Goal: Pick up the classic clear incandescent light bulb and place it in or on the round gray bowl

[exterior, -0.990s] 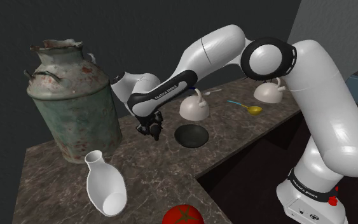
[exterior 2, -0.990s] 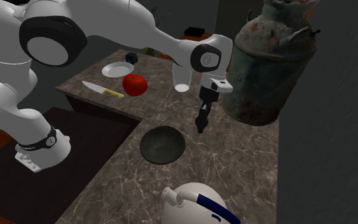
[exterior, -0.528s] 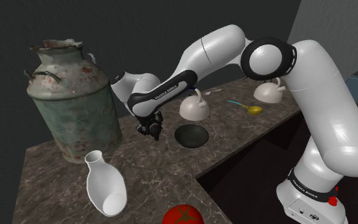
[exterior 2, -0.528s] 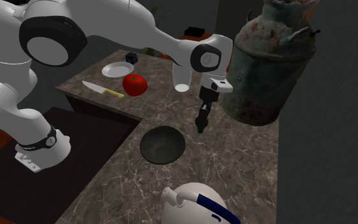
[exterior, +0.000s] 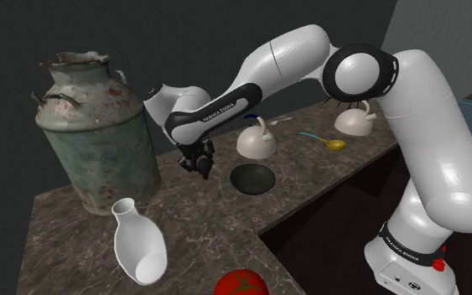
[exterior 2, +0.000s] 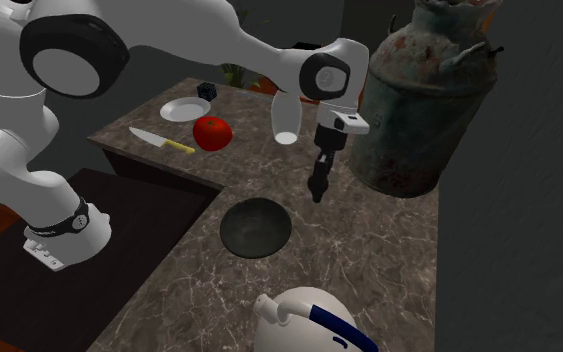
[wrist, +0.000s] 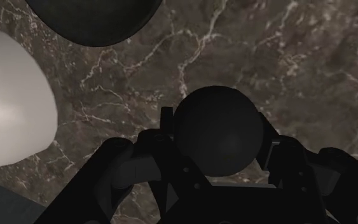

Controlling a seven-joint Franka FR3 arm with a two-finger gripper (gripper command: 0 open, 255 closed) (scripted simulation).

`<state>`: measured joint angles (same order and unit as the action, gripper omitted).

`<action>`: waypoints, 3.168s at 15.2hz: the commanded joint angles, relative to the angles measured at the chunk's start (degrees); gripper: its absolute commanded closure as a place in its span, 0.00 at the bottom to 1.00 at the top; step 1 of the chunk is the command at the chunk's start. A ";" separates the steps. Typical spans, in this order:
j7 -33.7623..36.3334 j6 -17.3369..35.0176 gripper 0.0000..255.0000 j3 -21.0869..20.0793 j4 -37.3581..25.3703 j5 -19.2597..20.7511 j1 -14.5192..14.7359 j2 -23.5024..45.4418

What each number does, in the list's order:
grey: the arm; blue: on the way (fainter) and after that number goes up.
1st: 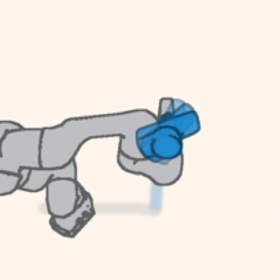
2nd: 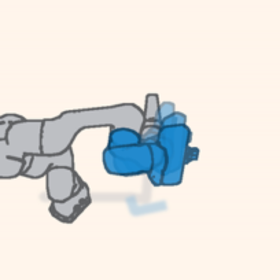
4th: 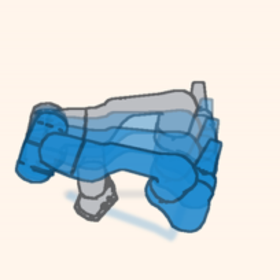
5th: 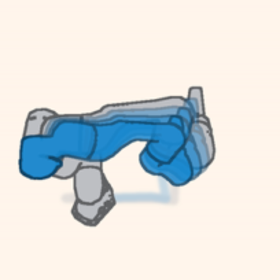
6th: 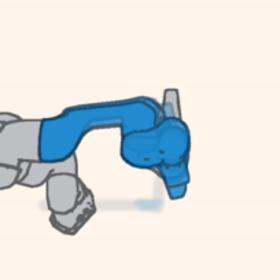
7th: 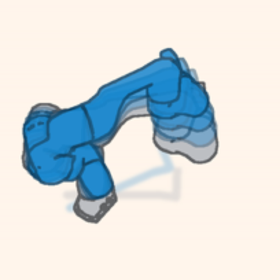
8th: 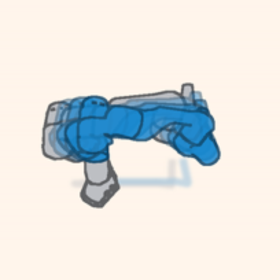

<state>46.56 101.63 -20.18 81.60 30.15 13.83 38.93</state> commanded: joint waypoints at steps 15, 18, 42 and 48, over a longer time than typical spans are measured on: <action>-3.41 -9.14 1.00 -0.91 -5.77 -1.83 0.36 -4.20; -3.53 -6.41 1.00 -1.49 2.34 -2.93 -2.15 -9.85; -6.41 14.18 1.00 -0.50 42.83 -6.83 -11.79 -33.36; -4.83 16.65 1.00 -0.29 43.78 -5.47 -11.72 -31.36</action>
<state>41.65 118.06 -20.52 125.30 24.57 2.13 7.44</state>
